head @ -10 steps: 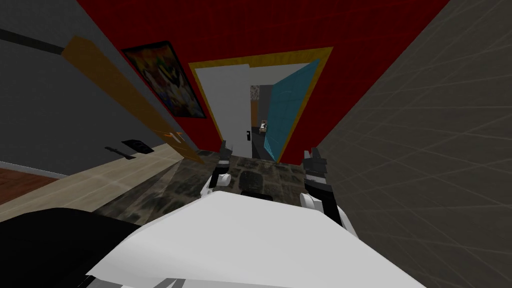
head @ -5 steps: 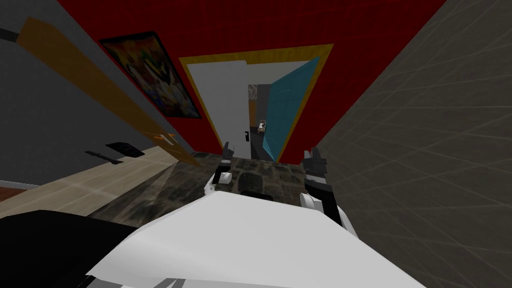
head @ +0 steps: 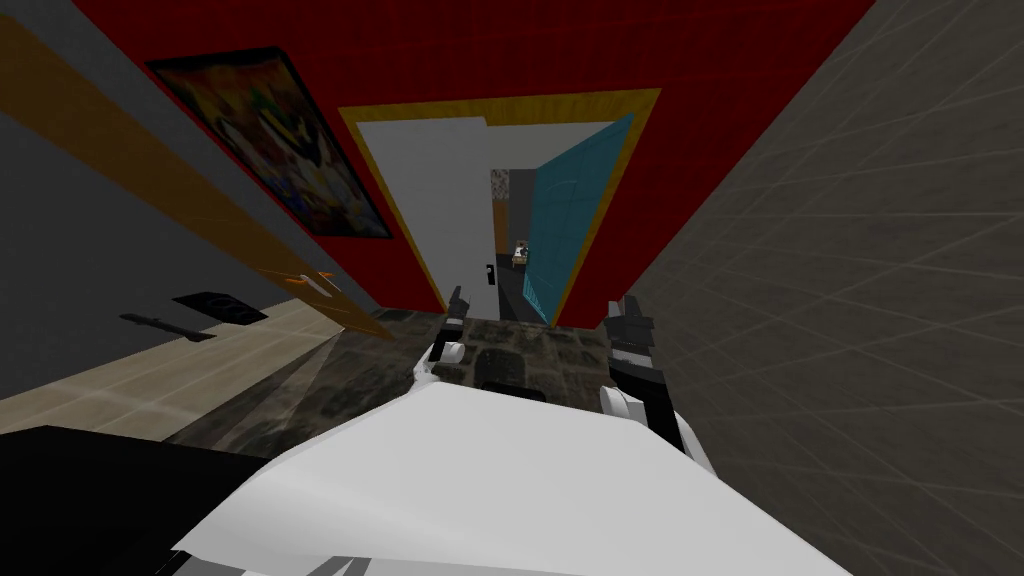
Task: Push the door open
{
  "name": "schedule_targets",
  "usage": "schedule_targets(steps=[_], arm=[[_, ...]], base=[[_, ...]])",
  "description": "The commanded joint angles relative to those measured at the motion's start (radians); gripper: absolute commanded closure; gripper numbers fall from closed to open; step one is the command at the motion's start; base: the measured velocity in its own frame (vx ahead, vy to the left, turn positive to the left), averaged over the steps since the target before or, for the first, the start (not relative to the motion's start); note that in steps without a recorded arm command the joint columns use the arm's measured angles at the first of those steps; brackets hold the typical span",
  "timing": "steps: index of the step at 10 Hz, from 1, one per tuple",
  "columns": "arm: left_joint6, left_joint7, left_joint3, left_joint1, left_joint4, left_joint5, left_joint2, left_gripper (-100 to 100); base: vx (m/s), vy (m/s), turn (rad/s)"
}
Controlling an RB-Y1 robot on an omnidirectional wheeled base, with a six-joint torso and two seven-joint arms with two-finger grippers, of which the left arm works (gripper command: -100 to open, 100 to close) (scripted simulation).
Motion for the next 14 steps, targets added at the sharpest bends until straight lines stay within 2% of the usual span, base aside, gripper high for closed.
schedule_targets(steps=[1, 4, 5, 7, 8, 10, 11, 14], arm=[[0.005, -0.005, -0.001, -0.02, 0.029, 0.004, 0.0, -100], [0.008, -0.007, -0.001, -0.082, 0.132, 0.033, 0.025, -100], [0.008, -0.007, -0.001, -0.082, 0.145, 0.033, 0.025, -100], [0.01, -0.009, -0.001, -0.123, 0.217, 0.053, 0.042, -100], [0.01, -0.009, -0.001, -0.123, 0.223, 0.053, 0.042, -100], [0.012, -0.01, -0.001, -0.164, 0.291, 0.072, 0.059, -100], [0.012, -0.01, -0.001, -0.164, 0.3, 0.072, 0.059, -100], [0.015, -0.012, -0.001, -0.225, 0.405, 0.101, 0.083, -100]], base=[[0.056, 0.03, -0.046], [0.074, 0.031, -0.085], [0.06, 0.028, -0.038], [0.063, 0.036, -0.093], [0.053, 0.034, -0.021], [0.063, 0.028, -0.071], [0.058, 0.023, -0.039], [0.069, 0.043, -0.093]])
